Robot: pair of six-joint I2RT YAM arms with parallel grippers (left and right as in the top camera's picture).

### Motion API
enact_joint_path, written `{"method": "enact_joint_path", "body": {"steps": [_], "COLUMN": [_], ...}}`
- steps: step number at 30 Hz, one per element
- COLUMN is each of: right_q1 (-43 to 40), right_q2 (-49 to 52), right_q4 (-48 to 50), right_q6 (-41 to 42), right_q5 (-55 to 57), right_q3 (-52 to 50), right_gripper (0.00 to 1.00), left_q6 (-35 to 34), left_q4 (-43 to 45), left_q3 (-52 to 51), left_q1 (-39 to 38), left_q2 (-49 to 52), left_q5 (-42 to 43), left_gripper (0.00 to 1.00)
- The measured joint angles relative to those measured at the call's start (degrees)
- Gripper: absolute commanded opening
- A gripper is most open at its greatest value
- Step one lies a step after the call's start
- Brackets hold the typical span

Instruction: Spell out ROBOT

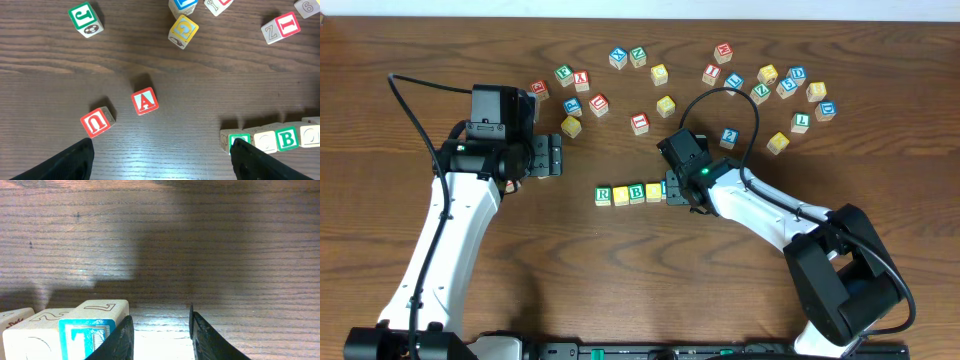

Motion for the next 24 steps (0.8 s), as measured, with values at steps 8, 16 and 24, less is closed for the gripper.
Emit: {"method": "enact_joint_path", "body": {"steps": [8, 16, 24], "right_q1": [0.00, 0.00, 0.31], "right_q2": [0.00, 0.00, 0.00], "right_q4": [1.29, 1.51, 1.95], "right_q6": [-0.02, 0.00, 0.00], "right_q5": [-1.18, -1.70, -1.73], "right_q3": [0.00, 0.00, 0.00], "right_gripper": [0.31, 0.31, 0.31], "left_q6": [0.00, -0.02, 0.00], "left_q4": [0.00, 0.00, 0.00], "left_q3": [0.00, 0.00, 0.00], "left_q1": [0.00, 0.00, 0.00], "left_q2": [0.00, 0.00, 0.00], "left_q5": [0.00, 0.00, 0.00], "left_gripper": [0.86, 0.86, 0.86]}}
